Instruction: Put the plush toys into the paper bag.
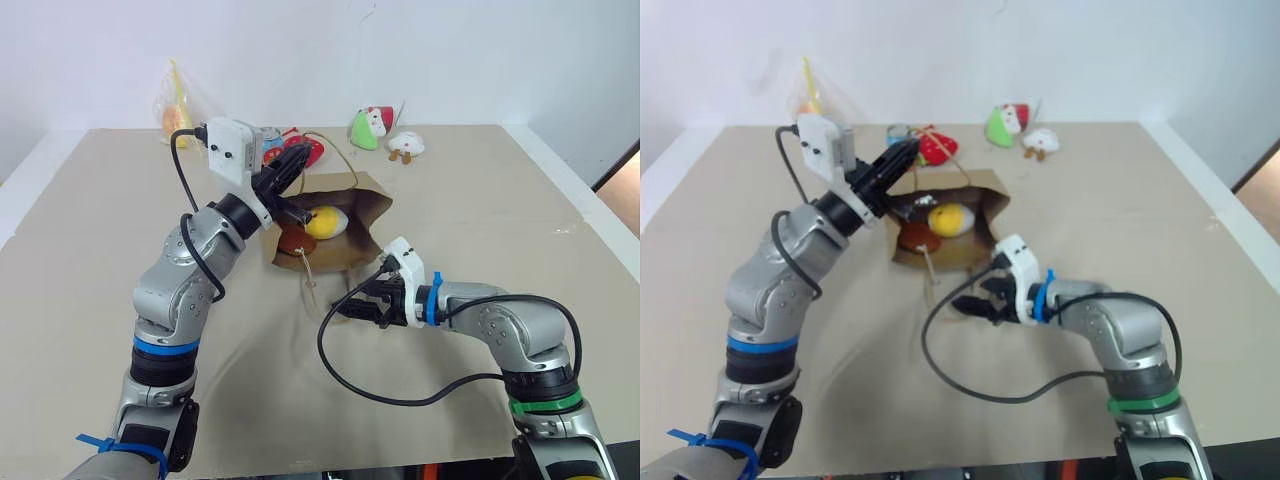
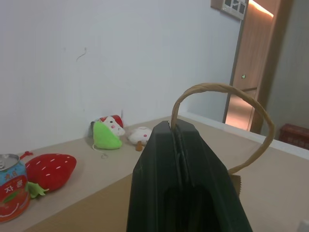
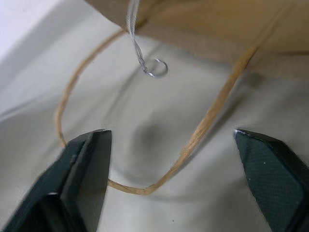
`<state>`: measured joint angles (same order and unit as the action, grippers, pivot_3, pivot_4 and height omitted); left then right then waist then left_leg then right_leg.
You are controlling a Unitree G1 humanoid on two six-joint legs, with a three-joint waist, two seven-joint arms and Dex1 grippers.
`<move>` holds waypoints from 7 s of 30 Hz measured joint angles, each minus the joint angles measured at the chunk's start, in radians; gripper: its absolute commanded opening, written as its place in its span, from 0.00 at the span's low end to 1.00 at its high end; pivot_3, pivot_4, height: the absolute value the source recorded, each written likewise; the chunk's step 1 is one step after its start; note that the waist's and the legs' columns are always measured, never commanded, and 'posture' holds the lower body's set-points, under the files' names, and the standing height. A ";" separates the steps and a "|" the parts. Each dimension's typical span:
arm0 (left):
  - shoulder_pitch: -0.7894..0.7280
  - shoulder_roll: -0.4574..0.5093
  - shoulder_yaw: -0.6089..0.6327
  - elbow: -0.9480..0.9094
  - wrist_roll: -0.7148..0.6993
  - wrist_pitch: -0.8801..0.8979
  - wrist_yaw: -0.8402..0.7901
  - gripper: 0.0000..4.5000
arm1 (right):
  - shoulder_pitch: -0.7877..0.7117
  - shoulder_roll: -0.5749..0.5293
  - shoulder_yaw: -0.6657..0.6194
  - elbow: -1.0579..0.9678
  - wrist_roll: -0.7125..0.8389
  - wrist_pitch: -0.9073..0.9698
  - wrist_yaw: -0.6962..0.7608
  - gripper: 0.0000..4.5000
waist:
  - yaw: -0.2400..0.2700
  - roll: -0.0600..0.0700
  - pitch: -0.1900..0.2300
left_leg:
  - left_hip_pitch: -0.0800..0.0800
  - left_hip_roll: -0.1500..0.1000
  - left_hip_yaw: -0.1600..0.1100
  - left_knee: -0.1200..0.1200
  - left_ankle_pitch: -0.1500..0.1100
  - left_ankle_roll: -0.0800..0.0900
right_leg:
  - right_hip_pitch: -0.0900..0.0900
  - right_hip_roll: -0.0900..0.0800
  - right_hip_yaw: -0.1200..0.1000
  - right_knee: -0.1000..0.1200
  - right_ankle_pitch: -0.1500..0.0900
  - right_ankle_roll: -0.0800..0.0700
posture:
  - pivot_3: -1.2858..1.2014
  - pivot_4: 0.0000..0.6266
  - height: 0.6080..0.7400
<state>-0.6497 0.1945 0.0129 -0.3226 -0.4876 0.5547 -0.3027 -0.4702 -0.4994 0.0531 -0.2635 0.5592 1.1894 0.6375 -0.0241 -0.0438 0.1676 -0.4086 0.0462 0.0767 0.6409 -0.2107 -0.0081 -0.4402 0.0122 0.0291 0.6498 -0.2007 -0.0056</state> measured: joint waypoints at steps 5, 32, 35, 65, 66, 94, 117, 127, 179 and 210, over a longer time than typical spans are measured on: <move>0.000 0.005 0.000 0.000 0.000 0.000 0.002 0.00 | 0.000 0.014 0.002 0.012 -0.015 0.002 -0.039 0.35 | 0.000 0.000 0.000 | 0.000 0.000 0.000 0.000 0.000 0.000 | 0.000 0.000 0.000 0.000 0.000 0.000 | 0.52 0.24 1.00; -0.130 0.151 0.097 0.057 -0.117 0.092 -0.146 0.00 | -0.309 -0.088 -0.253 -0.064 0.275 0.124 0.035 0.04 | 0.000 0.000 0.000 | -0.001 0.000 0.000 -0.001 0.000 0.000 | -0.001 0.000 -0.001 -0.001 0.000 -0.001 | 0.52 0.24 1.00; -0.147 0.178 0.114 0.064 -0.184 0.155 -0.178 0.00 | -0.360 -0.084 -0.298 -0.051 0.328 0.214 0.000 0.04 | 0.000 0.000 0.000 | -0.001 0.001 0.000 -0.001 0.000 0.000 | -0.001 -0.001 -0.001 -0.001 0.000 -0.001 | 0.52 0.24 1.00; -0.073 0.229 0.056 0.185 -0.101 0.117 -0.299 0.99 | -0.452 -0.120 -0.216 0.111 0.189 -0.007 -0.023 1.00 | 0.000 0.000 0.000 | -0.003 0.001 0.000 -0.002 0.000 0.000 | -0.002 -0.002 -0.001 -0.001 -0.001 -0.001 | 0.52 0.24 1.00; -0.073 0.232 0.062 0.186 -0.101 0.117 -0.300 0.99 | -0.452 -0.137 -0.216 0.113 0.178 -0.027 -0.020 1.00 | 0.000 0.000 0.000 | -0.003 0.001 0.000 -0.002 0.000 0.000 | -0.002 -0.002 -0.001 -0.001 -0.001 -0.001 | 0.52 0.24 1.00; 0.076 0.287 0.093 0.032 -0.194 0.105 -0.401 1.00 | -0.259 -0.393 -0.339 0.071 0.264 -0.215 0.291 0.03 | 0.001 0.000 0.000 | -0.001 0.002 0.000 -0.002 0.000 0.000 | -0.001 -0.001 -0.001 -0.001 -0.001 -0.001 | 0.52 0.24 1.00; 0.297 0.289 0.062 -0.119 -0.062 -0.069 -0.350 1.00 | -0.190 -0.106 0.065 -0.007 -0.018 -0.407 0.122 0.03 | 0.001 -0.001 0.000 | 0.000 0.001 0.001 -0.002 0.001 0.001 | -0.001 0.000 0.003 -0.001 -0.001 0.000 | 0.52 0.24 1.00; 0.318 0.282 0.053 -0.119 -0.064 -0.059 -0.334 1.00 | -0.255 -0.024 0.092 0.080 -0.079 -0.435 0.122 0.03 | 0.000 -0.001 0.000 | 0.000 0.002 0.001 -0.002 0.001 0.001 | -0.001 0.000 0.002 -0.001 -0.001 0.000 | 0.52 0.24 1.00; 0.132 0.105 -0.018 0.120 0.044 0.066 -0.143 0.01 | -0.250 -0.016 0.088 0.069 -0.145 -0.445 0.147 0.00 | 0.000 -0.001 0.000 | 0.000 0.001 0.001 -0.002 0.001 0.001 | -0.001 -0.001 0.003 0.000 -0.001 0.000 | 0.52 0.24 1.00; 0.228 0.477 0.027 0.163 -0.082 -0.443 -1.034 0.01 | -0.253 -0.427 -0.204 0.245 0.037 -0.482 0.519 0.00 | 0.001 0.000 0.000 | 0.000 0.002 0.001 -0.003 0.001 0.001 | -0.001 0.000 0.001 -0.001 -0.002 -0.002 | 0.52 0.24 1.00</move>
<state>-0.4215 0.6720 0.0401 -0.1593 -0.5696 0.1120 -1.3366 -0.7229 -0.9265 -0.1506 -0.0187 0.5957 0.7071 1.1561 -0.0233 -0.0436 0.1680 -0.4087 0.0481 0.0774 0.6376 -0.2102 -0.0067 -0.4416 0.0123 0.0301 0.6490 -0.2031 -0.0079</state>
